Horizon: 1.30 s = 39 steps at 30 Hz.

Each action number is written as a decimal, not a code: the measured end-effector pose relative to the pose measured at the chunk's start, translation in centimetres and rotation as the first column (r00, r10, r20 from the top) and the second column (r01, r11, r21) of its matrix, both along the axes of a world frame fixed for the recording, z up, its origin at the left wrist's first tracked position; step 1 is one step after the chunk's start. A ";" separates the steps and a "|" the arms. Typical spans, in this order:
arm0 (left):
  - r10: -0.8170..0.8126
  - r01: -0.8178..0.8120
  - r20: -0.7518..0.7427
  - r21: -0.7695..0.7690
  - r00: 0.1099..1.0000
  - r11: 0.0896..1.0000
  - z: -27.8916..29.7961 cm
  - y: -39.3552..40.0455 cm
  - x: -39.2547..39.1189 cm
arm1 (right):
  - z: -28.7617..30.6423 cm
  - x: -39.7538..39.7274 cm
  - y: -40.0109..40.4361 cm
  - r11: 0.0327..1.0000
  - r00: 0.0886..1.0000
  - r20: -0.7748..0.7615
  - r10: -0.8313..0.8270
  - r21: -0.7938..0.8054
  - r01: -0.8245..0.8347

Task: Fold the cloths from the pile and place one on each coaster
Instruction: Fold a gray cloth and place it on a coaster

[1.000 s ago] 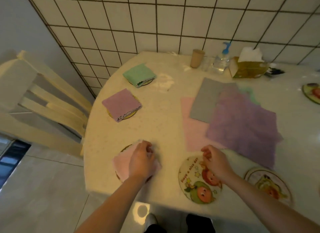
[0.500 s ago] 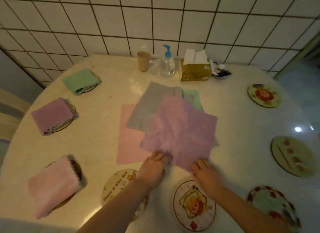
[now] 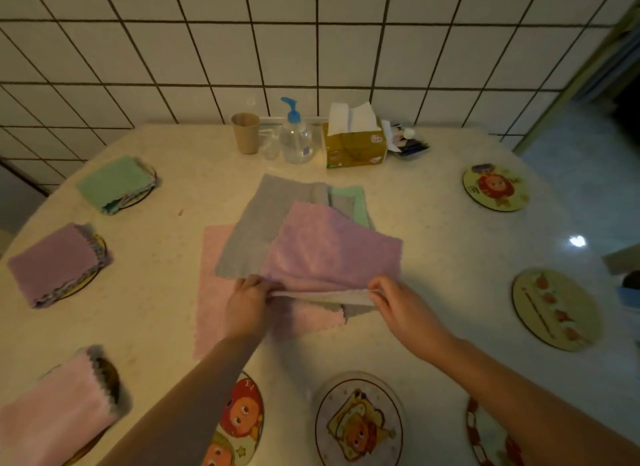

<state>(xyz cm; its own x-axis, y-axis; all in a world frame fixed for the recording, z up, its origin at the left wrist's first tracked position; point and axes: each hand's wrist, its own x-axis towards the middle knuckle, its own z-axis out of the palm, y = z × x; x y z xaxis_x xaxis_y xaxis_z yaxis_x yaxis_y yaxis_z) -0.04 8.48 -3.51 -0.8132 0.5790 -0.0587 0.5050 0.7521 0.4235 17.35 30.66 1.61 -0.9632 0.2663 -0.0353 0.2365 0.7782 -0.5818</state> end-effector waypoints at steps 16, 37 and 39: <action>-0.085 0.158 -0.212 0.352 0.974 0.923 8.5 -2.5 0.0 | 3.4 1.2 -0.5 0.986 0.967 -0.196 -0.161 -0.083 0.147; -0.470 0.465 -0.006 0.144 0.883 0.873 -0.4 -25.9 14.7 | -3.6 20.4 -20.9 0.982 0.980 0.118 -0.163 -0.072 0.172; -0.485 0.479 0.023 0.125 0.874 0.869 -0.7 -26.3 15.0 | -3.7 21.2 -21.4 0.979 0.979 0.121 -0.163 -0.103 0.176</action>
<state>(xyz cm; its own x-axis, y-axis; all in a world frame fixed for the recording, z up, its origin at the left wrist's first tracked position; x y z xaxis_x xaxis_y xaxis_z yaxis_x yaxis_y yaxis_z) 14.97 -17.84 -4.23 -0.4285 0.9035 -0.0042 0.7677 0.3665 0.5258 38.50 9.31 -2.09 -0.8927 0.4136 -0.1789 0.4276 0.6522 -0.6259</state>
